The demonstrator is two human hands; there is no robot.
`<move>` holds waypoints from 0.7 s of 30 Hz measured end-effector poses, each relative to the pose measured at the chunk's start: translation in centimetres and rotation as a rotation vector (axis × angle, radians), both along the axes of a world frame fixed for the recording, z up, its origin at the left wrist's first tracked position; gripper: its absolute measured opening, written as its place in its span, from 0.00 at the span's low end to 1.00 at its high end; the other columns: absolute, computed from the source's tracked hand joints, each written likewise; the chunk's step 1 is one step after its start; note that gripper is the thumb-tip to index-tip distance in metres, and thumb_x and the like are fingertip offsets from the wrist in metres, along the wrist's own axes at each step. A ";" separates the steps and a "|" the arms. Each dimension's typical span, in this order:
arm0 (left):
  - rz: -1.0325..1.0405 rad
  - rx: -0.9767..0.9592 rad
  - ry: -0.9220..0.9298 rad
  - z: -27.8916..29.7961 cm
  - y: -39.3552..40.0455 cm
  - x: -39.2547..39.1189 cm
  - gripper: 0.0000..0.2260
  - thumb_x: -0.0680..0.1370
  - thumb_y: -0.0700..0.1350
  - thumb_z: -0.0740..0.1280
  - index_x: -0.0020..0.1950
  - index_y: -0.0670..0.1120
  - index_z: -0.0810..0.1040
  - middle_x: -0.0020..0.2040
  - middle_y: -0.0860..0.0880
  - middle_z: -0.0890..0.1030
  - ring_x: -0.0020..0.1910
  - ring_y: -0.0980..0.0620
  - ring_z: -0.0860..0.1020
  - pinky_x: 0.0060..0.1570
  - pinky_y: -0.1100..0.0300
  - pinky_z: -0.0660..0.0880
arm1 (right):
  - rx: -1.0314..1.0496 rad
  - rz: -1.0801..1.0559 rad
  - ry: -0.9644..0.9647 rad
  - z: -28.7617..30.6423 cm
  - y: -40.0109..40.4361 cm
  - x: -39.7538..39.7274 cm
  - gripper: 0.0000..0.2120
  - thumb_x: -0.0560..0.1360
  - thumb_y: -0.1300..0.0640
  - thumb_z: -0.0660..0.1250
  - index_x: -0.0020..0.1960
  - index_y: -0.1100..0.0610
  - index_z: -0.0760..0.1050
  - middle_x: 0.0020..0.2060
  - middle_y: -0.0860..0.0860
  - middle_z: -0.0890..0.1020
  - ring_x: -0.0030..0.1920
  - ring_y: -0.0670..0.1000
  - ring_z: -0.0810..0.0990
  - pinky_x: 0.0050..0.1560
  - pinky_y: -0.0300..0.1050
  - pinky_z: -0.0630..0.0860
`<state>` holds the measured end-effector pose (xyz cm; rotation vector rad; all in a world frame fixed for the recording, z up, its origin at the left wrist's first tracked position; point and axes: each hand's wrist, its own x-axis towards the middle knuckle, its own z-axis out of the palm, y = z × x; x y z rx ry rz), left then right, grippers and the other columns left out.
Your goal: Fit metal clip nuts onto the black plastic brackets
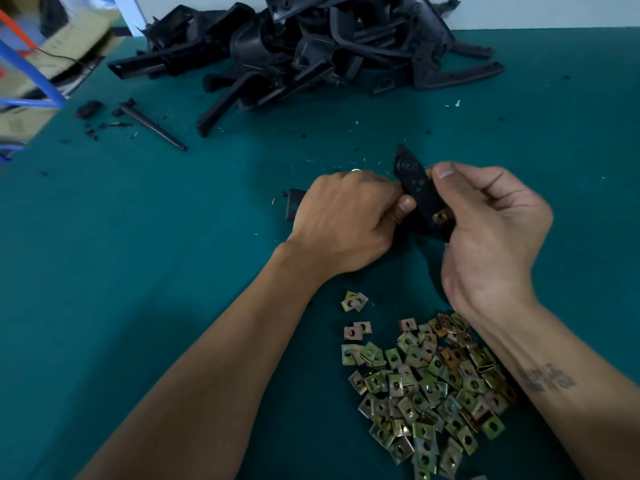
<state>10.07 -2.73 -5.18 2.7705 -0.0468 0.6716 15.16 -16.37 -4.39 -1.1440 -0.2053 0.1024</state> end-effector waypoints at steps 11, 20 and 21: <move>-0.005 -0.012 -0.052 0.1 0.1 -0.2 0.14 0.80 0.54 0.54 0.35 0.51 0.62 0.33 0.50 0.75 0.32 0.39 0.75 0.34 0.55 0.58 | -0.080 0.011 -0.144 0.1 0.0 0.6 0.10 0.72 0.72 0.73 0.39 0.58 0.82 0.35 0.49 0.84 0.37 0.47 0.80 0.41 0.38 0.77; 0.028 -0.044 -0.027 -0.1 0.1 -0.1 0.13 0.80 0.52 0.56 0.37 0.53 0.62 0.35 0.51 0.75 0.34 0.40 0.75 0.35 0.55 0.58 | -0.090 0.157 -0.123 -0.1 -0.3 1.3 0.10 0.69 0.69 0.71 0.36 0.55 0.80 0.39 0.52 0.83 0.44 0.54 0.80 0.50 0.51 0.78; 0.030 -0.049 -0.009 -0.1 0.1 0.0 0.13 0.80 0.54 0.54 0.37 0.53 0.63 0.36 0.49 0.77 0.35 0.40 0.76 0.35 0.55 0.59 | -0.112 0.139 -0.143 -0.1 -0.3 1.3 0.10 0.70 0.69 0.71 0.37 0.55 0.80 0.38 0.50 0.84 0.42 0.51 0.80 0.48 0.46 0.78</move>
